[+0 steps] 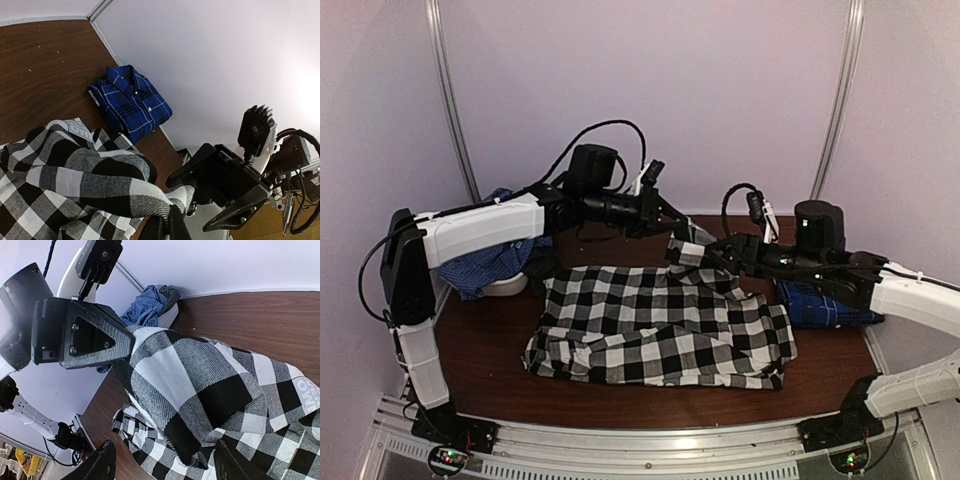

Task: Fold and stack the long sleeve shirts
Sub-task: Pass from the left arm to the right

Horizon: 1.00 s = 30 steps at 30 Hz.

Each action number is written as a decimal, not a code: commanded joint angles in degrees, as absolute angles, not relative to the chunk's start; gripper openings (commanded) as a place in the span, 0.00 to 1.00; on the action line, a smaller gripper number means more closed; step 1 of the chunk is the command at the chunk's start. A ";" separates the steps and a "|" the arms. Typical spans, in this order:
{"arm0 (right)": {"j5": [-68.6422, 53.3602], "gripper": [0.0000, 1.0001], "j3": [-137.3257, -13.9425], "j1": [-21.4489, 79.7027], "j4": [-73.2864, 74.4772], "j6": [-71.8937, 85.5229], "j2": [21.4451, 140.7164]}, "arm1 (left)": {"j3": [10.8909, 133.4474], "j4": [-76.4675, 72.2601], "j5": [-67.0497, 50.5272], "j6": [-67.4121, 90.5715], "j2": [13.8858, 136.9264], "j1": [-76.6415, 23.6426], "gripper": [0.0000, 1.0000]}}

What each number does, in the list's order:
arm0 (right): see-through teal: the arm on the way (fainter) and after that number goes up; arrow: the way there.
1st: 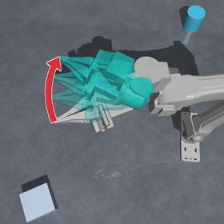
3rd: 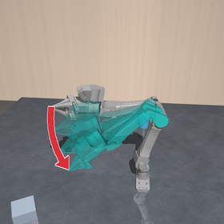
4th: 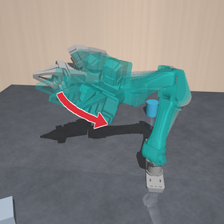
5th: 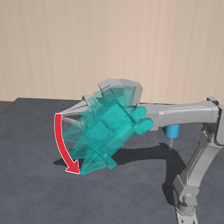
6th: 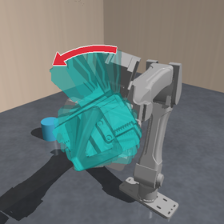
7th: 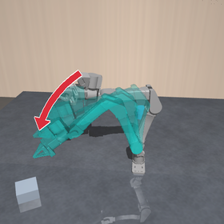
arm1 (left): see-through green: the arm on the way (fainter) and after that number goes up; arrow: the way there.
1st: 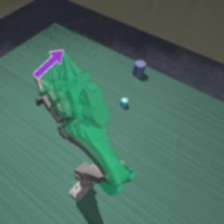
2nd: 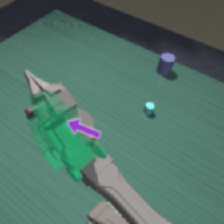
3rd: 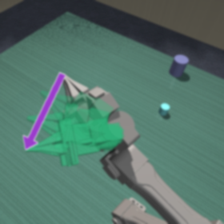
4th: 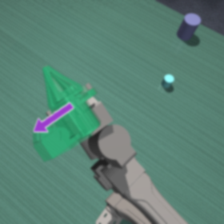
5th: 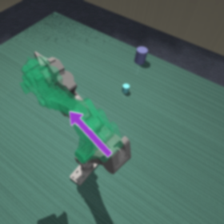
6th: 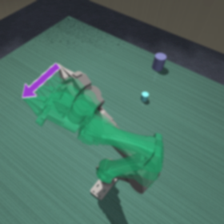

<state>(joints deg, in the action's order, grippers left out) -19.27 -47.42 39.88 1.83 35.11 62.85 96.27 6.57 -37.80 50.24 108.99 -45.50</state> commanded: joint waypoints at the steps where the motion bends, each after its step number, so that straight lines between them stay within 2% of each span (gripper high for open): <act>1: -21.73 0.66 -48.78 40.20 0.17 34.28 64.56 | 95.36 2.38 -38.94 50.96 107.57 -45.96 0.00; 9: -23.36 0.60 -47.99 40.58 -3.40 35.03 66.12 | 95.16 1.71 -39.26 50.84 107.48 -45.97 0.00; 14: -24.48 0.51 -47.64 40.69 -5.35 35.70 66.98 | 94.29 1.52 -39.16 50.78 107.15 -45.97 0.00; 17: -24.60 0.42 -47.38 40.65 -6.25 35.88 67.63 | 94.05 1.32 -39.07 50.80 106.84 -45.97 0.00; 22: -22.81 0.15 -46.93 40.68 -6.06 36.47 67.09 | 93.16 1.23 -38.56 50.05 105.97 -45.97 0.00; 24: -21.64 0.08 -47.14 40.64 -5.06 36.56 66.69 | 92.99 1.22 -38.33 49.71 105.69 -45.97 0.00; 27: -18.94 0.00 -48.07 40.57 -1.77 36.06 65.71 | 93.20 2.02 -38.23 48.59 105.44 -45.97 0.00; 30: -16.50 0.00 -49.31 40.51 2.04 35.39 64.63 | 93.16 3.12 -37.23 46.19 104.70 -45.96 0.00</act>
